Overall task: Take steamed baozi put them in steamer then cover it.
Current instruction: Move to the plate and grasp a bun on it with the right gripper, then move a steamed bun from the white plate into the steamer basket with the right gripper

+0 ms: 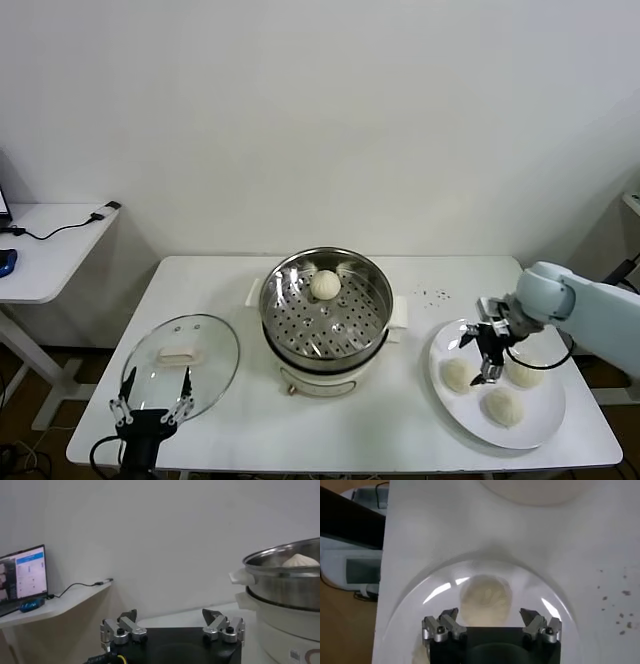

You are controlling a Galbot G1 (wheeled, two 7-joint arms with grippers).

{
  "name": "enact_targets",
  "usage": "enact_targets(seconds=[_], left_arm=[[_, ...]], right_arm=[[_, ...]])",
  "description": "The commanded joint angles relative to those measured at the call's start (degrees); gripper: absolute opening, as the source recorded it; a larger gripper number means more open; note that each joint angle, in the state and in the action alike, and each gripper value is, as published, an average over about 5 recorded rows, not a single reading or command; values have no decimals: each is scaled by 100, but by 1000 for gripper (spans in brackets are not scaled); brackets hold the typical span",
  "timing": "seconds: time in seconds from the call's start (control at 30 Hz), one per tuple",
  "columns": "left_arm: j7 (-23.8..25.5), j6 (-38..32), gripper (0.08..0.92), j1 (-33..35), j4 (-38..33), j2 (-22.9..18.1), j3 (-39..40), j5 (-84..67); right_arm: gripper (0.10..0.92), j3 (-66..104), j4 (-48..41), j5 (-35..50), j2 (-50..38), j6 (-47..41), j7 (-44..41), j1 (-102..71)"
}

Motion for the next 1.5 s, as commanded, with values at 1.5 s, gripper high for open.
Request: enact_targets(seconds=[1.5], left_arm=[[5,-11,823,-25,39,2,133,26]], right_arm=[[687,-2601,-919,2755,2100,51,-154,4722]])
